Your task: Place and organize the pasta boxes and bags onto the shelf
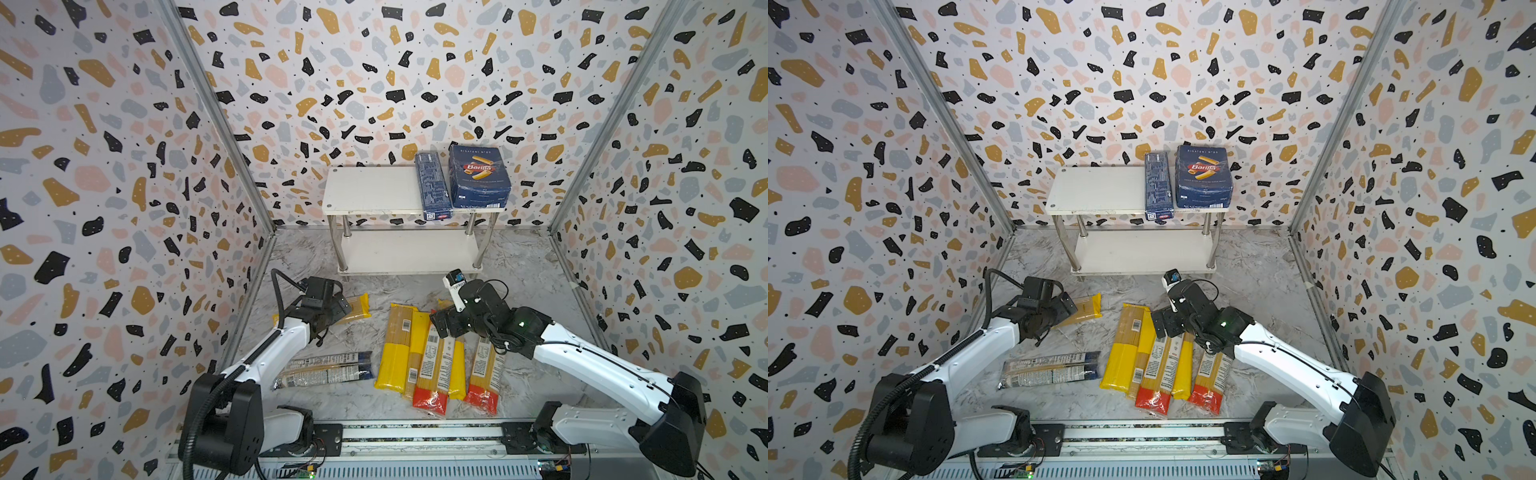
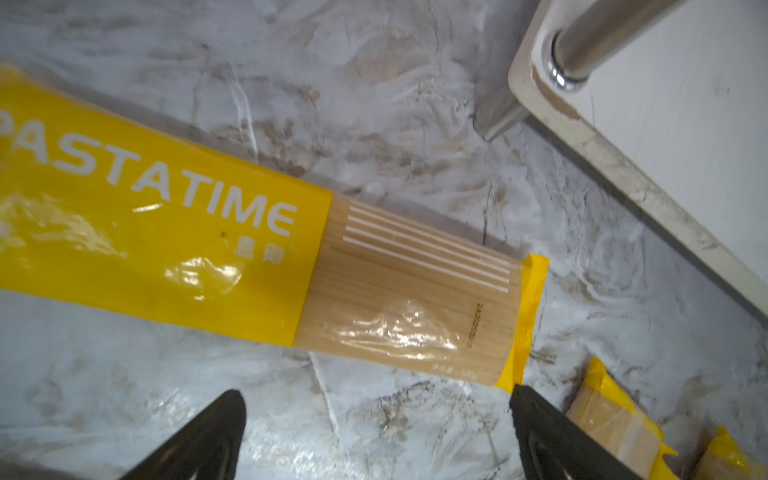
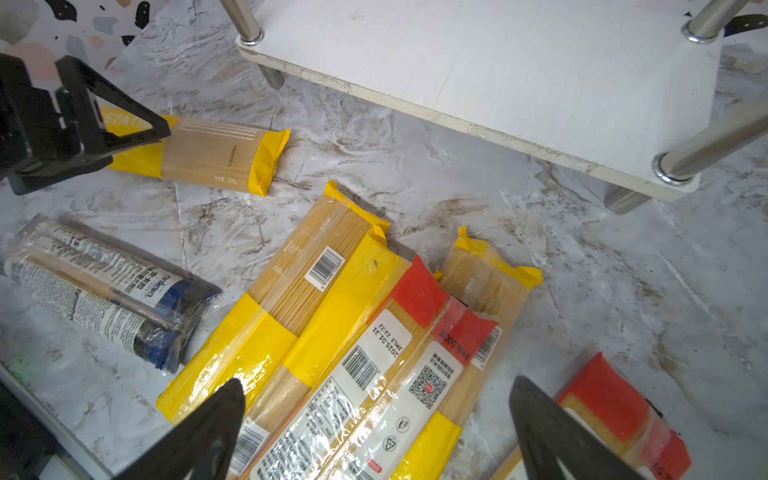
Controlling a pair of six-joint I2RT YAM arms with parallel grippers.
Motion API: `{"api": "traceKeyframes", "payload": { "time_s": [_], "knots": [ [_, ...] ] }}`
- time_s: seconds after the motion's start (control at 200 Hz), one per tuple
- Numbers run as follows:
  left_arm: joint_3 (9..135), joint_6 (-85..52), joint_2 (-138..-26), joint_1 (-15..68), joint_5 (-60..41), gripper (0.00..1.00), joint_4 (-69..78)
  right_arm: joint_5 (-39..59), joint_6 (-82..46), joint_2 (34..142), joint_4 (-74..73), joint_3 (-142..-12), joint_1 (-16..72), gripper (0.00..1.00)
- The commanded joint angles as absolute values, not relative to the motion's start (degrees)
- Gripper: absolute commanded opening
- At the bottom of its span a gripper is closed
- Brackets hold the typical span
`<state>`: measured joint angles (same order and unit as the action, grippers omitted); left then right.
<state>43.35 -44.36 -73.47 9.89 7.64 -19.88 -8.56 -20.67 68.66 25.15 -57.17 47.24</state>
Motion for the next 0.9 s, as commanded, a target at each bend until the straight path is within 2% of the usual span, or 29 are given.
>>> {"api": "traceKeyframes", "payload": {
  "time_s": [0.0,0.185,0.335,0.476,0.676,0.891],
  "knots": [
    [46.5,-44.0,-75.9,7.0,7.9,1.00,-17.0,-6.9,-19.2,66.8,25.4,-57.2,44.0,0.99],
    [50.5,-40.3,-81.7,5.1,4.8,1.00,-18.9,-5.0,-18.2,67.1,25.4,-57.0,41.7,1.00],
    [47.3,-38.6,-79.9,7.7,1.1,1.00,-17.6,-4.1,-17.9,68.7,24.8,-56.8,41.3,1.00],
    [47.6,-34.9,-77.3,17.5,3.4,1.00,-21.6,-2.6,-17.5,68.6,24.8,-56.7,39.7,1.00],
    [52.3,-36.6,-77.7,33.7,4.9,1.00,-24.9,-2.9,-17.6,66.3,26.7,-56.8,36.4,1.00],
    [57.4,-39.7,-79.8,49.2,9.7,1.00,-25.7,-5.7,-18.5,61.7,31.7,-57.8,25.5,1.00]
  ]
}}
